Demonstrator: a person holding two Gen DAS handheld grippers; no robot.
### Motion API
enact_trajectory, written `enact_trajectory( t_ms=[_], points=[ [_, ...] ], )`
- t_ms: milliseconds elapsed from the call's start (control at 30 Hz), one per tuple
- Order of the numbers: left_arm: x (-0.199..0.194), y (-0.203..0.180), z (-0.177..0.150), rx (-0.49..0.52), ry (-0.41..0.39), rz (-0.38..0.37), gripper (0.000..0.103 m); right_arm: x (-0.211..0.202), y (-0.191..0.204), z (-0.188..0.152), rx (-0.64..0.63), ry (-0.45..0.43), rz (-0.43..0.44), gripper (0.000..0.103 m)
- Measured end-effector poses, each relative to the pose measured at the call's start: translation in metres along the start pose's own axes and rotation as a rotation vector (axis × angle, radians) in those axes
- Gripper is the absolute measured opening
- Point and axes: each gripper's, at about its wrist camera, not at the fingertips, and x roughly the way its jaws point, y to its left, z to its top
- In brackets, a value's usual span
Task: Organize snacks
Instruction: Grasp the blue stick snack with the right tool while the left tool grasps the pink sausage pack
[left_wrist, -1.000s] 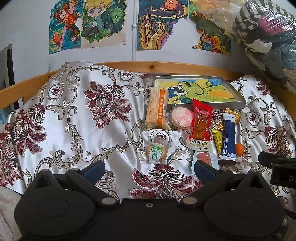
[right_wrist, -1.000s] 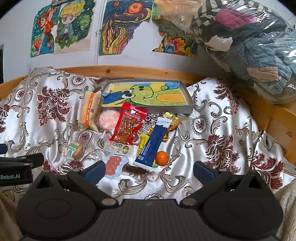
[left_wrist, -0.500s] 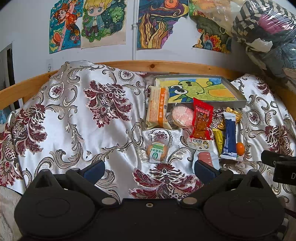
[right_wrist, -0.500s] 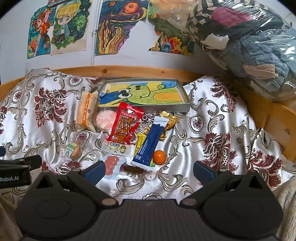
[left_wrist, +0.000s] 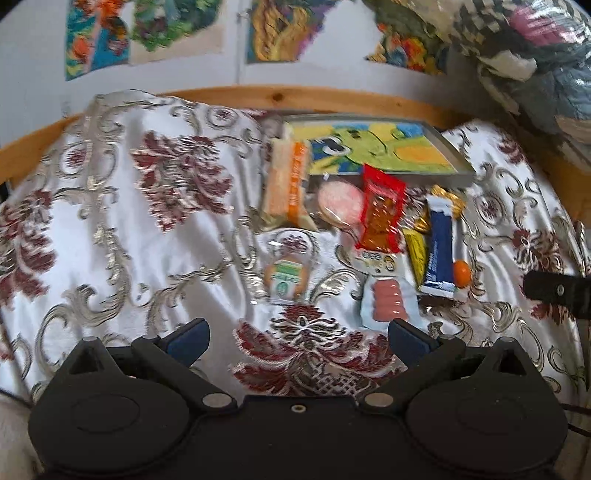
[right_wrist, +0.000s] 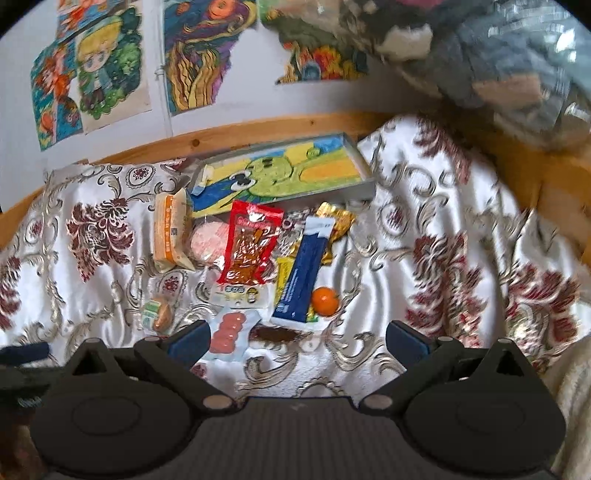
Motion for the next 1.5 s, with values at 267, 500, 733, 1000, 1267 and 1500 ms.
enact_trajectory(
  t_ms=[267, 500, 733, 1000, 1267, 1500],
  points=[
    [0.047, -0.013, 0.024, 0.017, 0.119, -0.186, 0.102, 0.044, -0.012, 0.045, -0.039, 0.080, 0.030, 0.103],
    [0.098, -0.037, 0.038, 0.035, 0.187, -0.236, 0.102, 0.104, -0.025, 0.072, -0.070, 0.189, 0.027, 0.103],
    [0.146, -0.056, 0.046, 0.093, 0.258, -0.249, 0.102, 0.159, -0.041, 0.076, 0.035, 0.298, 0.052, 0.103],
    [0.171, -0.057, 0.042, 0.100, 0.315, -0.260, 0.101, 0.203, -0.044, 0.073, 0.051, 0.354, 0.099, 0.091],
    [0.172, -0.054, 0.040, 0.067, 0.318, -0.303, 0.081, 0.215, -0.038, 0.069, 0.011, 0.348, 0.112, 0.064],
    [0.173, -0.055, 0.040, 0.064, 0.331, -0.350, 0.065, 0.219, -0.041, 0.068, 0.021, 0.348, 0.122, 0.062]
  ],
)
